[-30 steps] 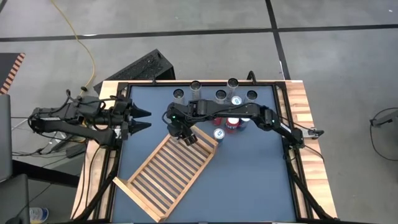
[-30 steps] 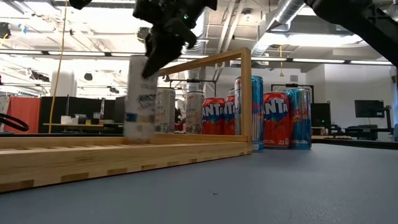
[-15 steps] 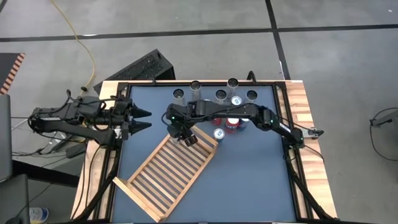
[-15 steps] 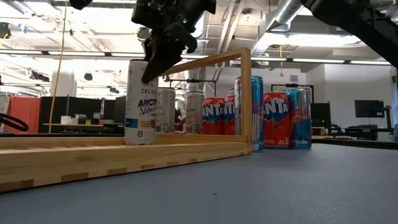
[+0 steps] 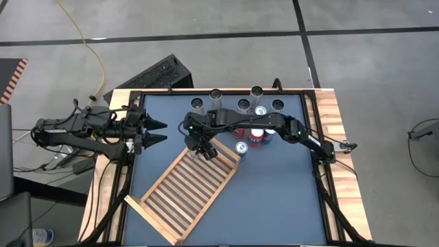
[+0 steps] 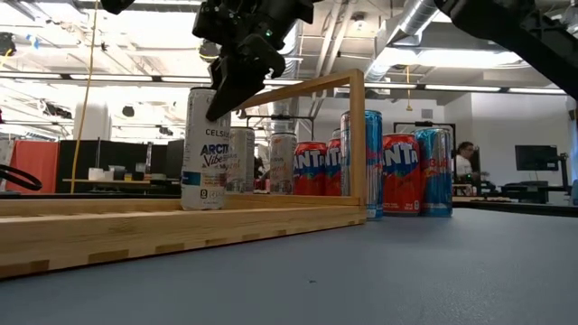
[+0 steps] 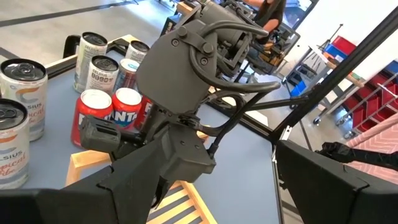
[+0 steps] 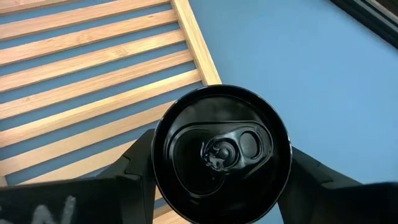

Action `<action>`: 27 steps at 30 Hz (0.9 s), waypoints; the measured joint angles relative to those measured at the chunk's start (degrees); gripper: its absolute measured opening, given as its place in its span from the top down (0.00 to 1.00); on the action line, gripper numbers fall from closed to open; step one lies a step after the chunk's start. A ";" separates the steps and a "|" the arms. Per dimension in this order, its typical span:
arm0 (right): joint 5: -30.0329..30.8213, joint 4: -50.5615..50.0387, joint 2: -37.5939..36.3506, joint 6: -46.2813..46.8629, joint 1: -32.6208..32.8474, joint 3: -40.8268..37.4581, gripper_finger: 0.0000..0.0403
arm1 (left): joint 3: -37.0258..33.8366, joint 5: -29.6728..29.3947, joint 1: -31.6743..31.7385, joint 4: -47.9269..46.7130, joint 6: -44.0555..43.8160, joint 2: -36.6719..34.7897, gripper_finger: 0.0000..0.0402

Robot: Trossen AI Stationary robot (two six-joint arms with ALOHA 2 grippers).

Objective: Place canned beverage on shelf
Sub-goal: Put the left white blue soda can on the shelf

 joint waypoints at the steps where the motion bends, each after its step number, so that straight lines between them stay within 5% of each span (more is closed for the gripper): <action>1: 0.00 0.08 0.00 0.00 0.00 0.00 0.45 | 0.00 0.00 0.01 0.00 0.00 0.01 0.25; 13: 0.01 1.07 0.13 -0.01 0.01 -0.11 0.33 | 0.00 0.00 0.01 0.00 0.14 0.01 0.25; 27: 0.45 1.11 -0.07 1.11 -0.04 0.24 0.31 | 0.00 0.19 0.00 -0.04 0.15 0.01 0.25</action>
